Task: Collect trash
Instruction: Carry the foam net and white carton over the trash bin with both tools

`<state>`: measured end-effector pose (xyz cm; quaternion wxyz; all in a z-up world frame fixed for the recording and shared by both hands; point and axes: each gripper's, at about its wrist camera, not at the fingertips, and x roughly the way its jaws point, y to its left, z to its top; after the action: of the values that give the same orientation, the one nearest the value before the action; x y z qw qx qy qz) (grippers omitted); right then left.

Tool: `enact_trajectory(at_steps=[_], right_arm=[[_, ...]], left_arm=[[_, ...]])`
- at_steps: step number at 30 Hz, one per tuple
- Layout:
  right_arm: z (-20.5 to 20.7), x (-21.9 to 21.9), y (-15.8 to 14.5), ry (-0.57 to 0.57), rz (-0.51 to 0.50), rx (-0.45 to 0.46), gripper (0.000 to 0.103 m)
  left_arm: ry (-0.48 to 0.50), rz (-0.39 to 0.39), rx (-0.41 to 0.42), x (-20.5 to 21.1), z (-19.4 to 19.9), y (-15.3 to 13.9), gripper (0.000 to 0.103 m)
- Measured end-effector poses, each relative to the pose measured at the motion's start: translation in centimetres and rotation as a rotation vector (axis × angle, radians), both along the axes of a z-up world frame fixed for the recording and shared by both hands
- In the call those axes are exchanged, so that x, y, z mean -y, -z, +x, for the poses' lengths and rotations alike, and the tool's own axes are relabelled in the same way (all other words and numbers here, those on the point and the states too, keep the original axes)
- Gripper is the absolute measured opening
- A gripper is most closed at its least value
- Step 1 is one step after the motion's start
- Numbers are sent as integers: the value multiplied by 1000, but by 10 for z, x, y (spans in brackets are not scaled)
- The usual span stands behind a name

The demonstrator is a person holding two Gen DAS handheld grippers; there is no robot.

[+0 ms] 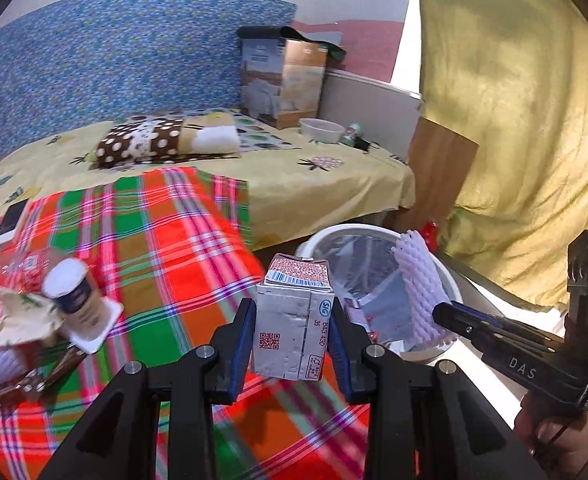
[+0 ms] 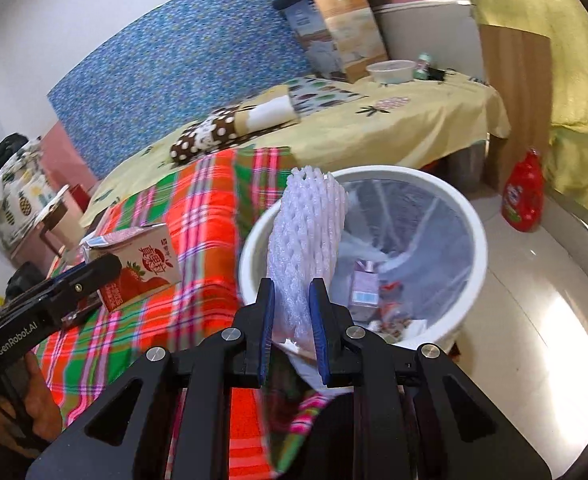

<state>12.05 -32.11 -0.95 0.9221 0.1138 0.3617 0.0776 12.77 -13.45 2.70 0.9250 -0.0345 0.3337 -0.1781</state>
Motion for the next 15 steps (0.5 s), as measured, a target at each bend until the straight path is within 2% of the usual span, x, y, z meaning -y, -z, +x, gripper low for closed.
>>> enact_trajectory(at_steps=[8,15], right_arm=[[4,17,6,39,-6,-26,20],[11,27,14,52,-11,-57,20]], left_arm=[[75,4,-12,36,23,4,35],[123,19,-39,62,41,19,35]])
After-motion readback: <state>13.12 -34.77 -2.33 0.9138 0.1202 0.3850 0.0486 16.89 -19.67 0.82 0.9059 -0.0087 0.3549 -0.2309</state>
